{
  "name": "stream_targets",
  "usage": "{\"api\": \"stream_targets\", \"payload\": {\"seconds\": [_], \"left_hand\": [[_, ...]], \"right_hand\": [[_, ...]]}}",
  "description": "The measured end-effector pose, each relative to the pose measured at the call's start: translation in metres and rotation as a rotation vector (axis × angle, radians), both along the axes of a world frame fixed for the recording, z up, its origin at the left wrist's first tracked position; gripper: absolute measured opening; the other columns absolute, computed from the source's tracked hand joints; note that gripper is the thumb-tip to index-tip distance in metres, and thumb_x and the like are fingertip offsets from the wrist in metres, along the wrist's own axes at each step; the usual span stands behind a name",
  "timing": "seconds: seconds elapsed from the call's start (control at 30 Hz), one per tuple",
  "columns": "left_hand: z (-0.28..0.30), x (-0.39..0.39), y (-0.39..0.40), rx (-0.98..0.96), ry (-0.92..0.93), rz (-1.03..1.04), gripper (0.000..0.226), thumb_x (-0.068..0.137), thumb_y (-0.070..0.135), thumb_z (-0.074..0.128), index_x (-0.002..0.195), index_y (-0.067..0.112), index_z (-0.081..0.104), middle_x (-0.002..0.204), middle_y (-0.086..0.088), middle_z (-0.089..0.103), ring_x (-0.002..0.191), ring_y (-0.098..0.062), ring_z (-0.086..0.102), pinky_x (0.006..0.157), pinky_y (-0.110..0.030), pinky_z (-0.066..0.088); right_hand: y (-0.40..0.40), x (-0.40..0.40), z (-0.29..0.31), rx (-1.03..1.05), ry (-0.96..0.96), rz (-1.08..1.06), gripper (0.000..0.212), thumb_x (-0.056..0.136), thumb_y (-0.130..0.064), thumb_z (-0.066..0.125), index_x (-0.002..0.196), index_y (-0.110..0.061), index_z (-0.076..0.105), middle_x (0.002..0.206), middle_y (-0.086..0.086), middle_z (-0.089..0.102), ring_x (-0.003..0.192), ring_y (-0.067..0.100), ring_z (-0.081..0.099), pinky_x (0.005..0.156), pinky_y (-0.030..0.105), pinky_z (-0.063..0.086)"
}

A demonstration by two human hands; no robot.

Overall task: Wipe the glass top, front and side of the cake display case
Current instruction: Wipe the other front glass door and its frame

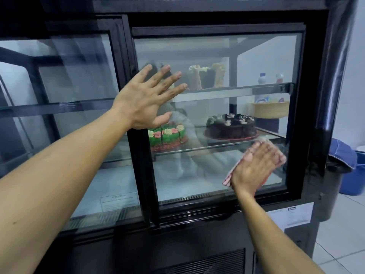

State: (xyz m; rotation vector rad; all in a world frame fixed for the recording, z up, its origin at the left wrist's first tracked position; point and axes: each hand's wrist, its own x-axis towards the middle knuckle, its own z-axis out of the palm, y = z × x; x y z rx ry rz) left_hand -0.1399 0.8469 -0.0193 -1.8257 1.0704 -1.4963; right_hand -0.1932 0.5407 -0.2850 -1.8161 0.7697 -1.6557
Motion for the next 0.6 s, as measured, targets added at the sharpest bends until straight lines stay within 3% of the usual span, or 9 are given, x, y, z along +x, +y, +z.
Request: {"api": "stream_targets", "payload": {"seconds": [0.07, 0.13, 0.23, 0.37, 0.4, 0.5, 0.6], "left_hand": [[-0.001, 0.000, 0.000, -0.002, 0.000, -0.007, 0.081, 0.097, 0.066, 0.008, 0.167, 0.029, -0.001, 0.174, -0.007, 0.002, 0.161, -0.031, 0.002, 0.128, -0.056, 0.010], [-0.001, -0.001, 0.000, -0.008, 0.002, -0.011, 0.080, 0.097, 0.066, 0.009, 0.167, 0.028, 0.000, 0.174, -0.007, 0.003, 0.161, -0.031, 0.003, 0.129, -0.056, 0.009], [-0.002, -0.002, -0.001, -0.013, 0.011, -0.016, 0.080, 0.097, 0.065, 0.012, 0.168, 0.028, 0.002, 0.174, -0.008, 0.004, 0.161, -0.031, 0.003, 0.129, -0.057, 0.008], [-0.003, -0.002, -0.001, -0.014, 0.014, -0.023, 0.081, 0.097, 0.065, 0.011, 0.168, 0.027, 0.002, 0.174, -0.009, 0.003, 0.161, -0.033, 0.003, 0.128, -0.057, 0.009], [-0.004, -0.002, -0.001, -0.017, 0.015, -0.029, 0.081, 0.097, 0.066, 0.011, 0.168, 0.027, 0.003, 0.174, -0.010, 0.004, 0.161, -0.033, 0.003, 0.128, -0.057, 0.010], [-0.004, 0.000, -0.002, -0.020, -0.002, -0.033, 0.081, 0.098, 0.066, 0.010, 0.168, 0.026, 0.003, 0.174, -0.010, 0.004, 0.161, -0.033, 0.004, 0.128, -0.057, 0.010], [-0.006, -0.001, -0.003, -0.009, 0.001, -0.018, 0.082, 0.098, 0.068, 0.006, 0.167, 0.025, -0.003, 0.173, -0.011, -0.001, 0.161, -0.034, 0.001, 0.128, -0.057, 0.010]], "right_hand": [[0.036, -0.002, -0.028, 0.177, -0.020, -0.005, 0.064, 0.109, -0.034, 0.019, 0.162, -0.023, -0.016, 0.171, 0.025, 0.000, 0.158, 0.046, 0.000, 0.128, 0.057, 0.002], [0.095, 0.002, -0.042, 0.126, 0.039, 0.036, 0.067, 0.109, -0.035, 0.019, 0.163, -0.018, -0.016, 0.170, 0.025, -0.008, 0.157, 0.046, -0.004, 0.127, 0.062, 0.005], [0.160, 0.011, -0.033, -0.198, 0.144, 0.184, 0.068, 0.110, -0.043, 0.019, 0.164, -0.017, -0.012, 0.170, 0.020, -0.019, 0.157, 0.042, -0.011, 0.127, 0.055, -0.009], [0.108, 0.013, 0.020, -0.630, 0.212, 0.113, 0.060, 0.111, -0.049, 0.012, 0.165, -0.025, 0.001, 0.171, 0.008, -0.009, 0.159, 0.028, -0.008, 0.128, 0.050, -0.007], [0.081, 0.010, 0.027, -0.585, 0.206, 0.077, 0.060, 0.111, -0.049, 0.011, 0.165, -0.023, 0.004, 0.171, 0.009, -0.007, 0.159, 0.027, -0.007, 0.128, 0.051, -0.006], [0.004, -0.006, 0.017, -0.121, 0.146, 0.013, 0.065, 0.110, -0.044, 0.009, 0.166, -0.014, 0.003, 0.173, 0.018, -0.006, 0.159, 0.036, -0.006, 0.127, 0.062, 0.003], [-0.010, -0.017, -0.005, 0.182, 0.077, 0.032, 0.064, 0.109, -0.039, 0.014, 0.165, -0.012, -0.001, 0.171, 0.023, -0.005, 0.158, 0.044, -0.004, 0.124, 0.065, 0.008]]}}
